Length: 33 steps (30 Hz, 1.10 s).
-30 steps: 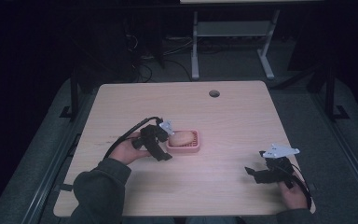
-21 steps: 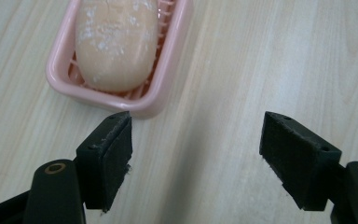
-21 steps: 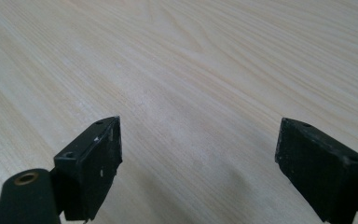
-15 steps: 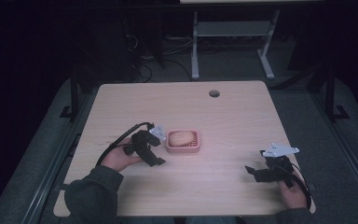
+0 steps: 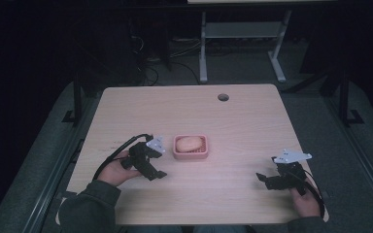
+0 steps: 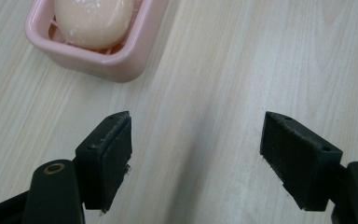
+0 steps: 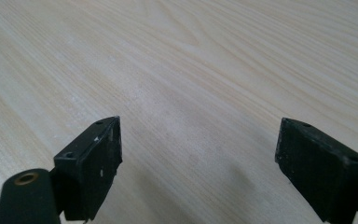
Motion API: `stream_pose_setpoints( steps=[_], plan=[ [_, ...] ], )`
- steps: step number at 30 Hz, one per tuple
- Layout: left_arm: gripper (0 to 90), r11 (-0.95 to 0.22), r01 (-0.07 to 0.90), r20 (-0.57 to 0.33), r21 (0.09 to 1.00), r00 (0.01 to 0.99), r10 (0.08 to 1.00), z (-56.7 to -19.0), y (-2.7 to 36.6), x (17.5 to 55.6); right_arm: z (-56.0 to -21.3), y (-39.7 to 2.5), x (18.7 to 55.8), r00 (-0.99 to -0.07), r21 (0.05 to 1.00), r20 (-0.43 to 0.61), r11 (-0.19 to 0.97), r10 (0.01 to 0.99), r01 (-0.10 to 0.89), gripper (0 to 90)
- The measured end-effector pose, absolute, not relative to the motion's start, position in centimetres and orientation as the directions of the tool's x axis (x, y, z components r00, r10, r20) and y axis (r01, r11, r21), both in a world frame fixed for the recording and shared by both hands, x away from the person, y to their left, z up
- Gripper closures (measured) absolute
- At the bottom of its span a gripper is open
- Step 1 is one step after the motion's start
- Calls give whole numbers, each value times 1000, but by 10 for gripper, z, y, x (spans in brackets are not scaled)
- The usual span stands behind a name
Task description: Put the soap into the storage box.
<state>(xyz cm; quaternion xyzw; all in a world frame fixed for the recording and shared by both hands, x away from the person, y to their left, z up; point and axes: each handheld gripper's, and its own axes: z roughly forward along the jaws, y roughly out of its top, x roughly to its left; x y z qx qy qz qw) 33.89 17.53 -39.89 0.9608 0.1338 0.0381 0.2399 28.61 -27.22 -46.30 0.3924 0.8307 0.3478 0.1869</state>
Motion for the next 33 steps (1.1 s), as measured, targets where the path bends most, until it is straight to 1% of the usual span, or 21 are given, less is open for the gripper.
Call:
stream_pose_setpoints(
  steps=[10, 33],
  plan=[
    [248, -853, 251, 2, 457, 959, 283, -407, 187, 330, -464, -272, 285, -624, 721, -43, 456, 781, 522, 141],
    [246, -837, 284, -8, 468, 948, 317, -419, 210, 311, -464, -275, 283, -618, 721, -41, 452, 785, 526, 142]
  ],
)
